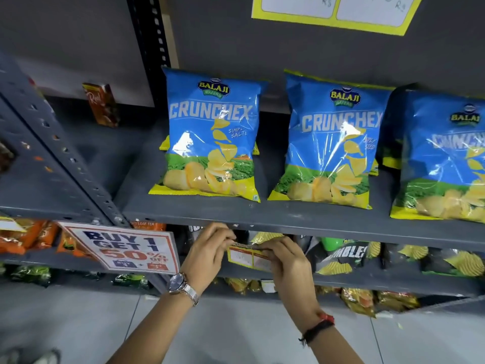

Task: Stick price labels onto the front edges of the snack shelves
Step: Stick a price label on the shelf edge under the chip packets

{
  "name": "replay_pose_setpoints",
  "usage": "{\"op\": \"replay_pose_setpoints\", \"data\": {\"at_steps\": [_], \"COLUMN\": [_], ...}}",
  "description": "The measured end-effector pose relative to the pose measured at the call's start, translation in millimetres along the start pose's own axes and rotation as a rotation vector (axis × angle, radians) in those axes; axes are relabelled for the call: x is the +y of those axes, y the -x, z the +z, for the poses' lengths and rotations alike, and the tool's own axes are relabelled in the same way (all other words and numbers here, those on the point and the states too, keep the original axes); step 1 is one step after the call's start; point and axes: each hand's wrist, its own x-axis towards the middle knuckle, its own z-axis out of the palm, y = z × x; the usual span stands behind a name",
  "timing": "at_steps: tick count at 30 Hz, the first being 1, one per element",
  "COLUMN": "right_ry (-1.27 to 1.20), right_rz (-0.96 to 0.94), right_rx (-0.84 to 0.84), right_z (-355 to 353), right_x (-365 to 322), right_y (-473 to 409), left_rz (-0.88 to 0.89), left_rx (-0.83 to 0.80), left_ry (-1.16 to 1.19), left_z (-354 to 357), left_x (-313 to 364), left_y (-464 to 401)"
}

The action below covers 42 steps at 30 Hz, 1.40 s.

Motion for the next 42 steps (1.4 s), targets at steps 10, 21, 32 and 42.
{"op": "replay_pose_setpoints", "data": {"at_steps": [10,21,32,42], "right_ry": [-0.194,0.162,0.183,0.097], "right_rz": [0.174,0.134,0.108,0.137], "right_rx": [0.001,0.068,0.132,0.113], "right_z": [0.9,0.1,-1.9,-1.6], "right_x": [15.6,16.0,16.9,15.1], "right_y": [-4.3,-19.2,-27.7,-32.2], "left_rz": [-0.075,-0.079,-0.087,-0.103], "left_rx": [0.046,0.095,0.180,0.224], "left_ry": [0.016,-0.009,-0.050,-0.038], "left_z": [7.4,15.6,12.6,14.6], "left_x": [0.6,-11.2,-6.3,-2.4], "left_y": [-6.1,-9.7,-14.5,-16.9]}}
